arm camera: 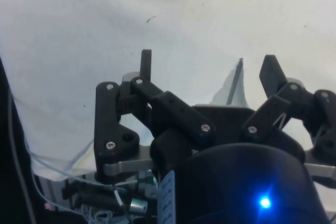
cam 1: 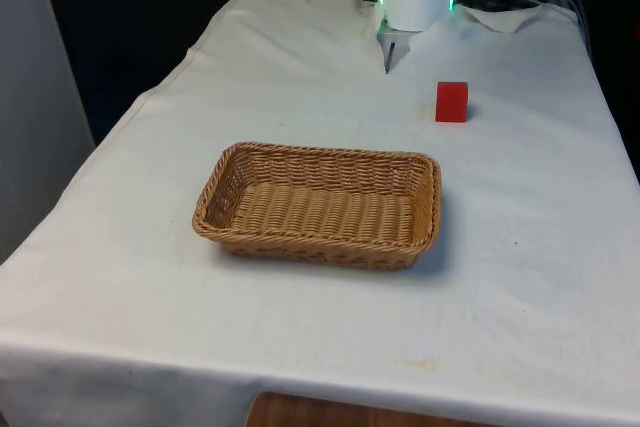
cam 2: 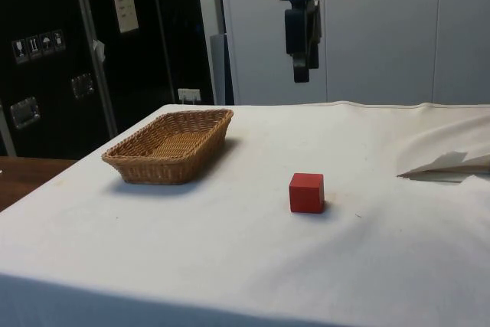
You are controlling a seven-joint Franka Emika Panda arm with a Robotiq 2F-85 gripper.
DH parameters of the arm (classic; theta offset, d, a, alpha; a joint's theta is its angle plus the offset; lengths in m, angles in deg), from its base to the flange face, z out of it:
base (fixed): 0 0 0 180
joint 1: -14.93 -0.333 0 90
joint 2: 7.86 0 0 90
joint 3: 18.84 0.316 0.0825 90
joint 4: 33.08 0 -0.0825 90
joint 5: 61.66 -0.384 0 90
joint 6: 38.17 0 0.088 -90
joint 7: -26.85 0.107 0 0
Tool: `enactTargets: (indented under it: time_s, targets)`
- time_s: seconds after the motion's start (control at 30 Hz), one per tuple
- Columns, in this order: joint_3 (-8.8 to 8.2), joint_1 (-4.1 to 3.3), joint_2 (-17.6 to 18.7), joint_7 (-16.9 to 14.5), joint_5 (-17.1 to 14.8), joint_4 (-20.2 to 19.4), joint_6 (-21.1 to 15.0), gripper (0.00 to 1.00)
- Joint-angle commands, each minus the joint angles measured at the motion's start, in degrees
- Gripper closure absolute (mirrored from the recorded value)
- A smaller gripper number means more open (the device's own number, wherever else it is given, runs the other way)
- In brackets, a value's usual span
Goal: Pick up the cube and place it into the basket.
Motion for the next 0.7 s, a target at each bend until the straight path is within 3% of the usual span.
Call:
enactTargets:
  time_s: [0.0,0.23,0.27,0.67]
  targets:
    - [0.23,-0.29,0.2,0.5,-0.3,-0.4,-1.1,0.00]
    - [1.43,-0.34,2.1,1.1,-0.5,-1.5,-4.4,0.00]
    - [1.26,-0.11,1.8,0.7,-0.2,-1.2,-3.3,0.00]
    - [2.86,-0.40,6.2,1.8,-0.6,-3.2,-10.7,0.00]
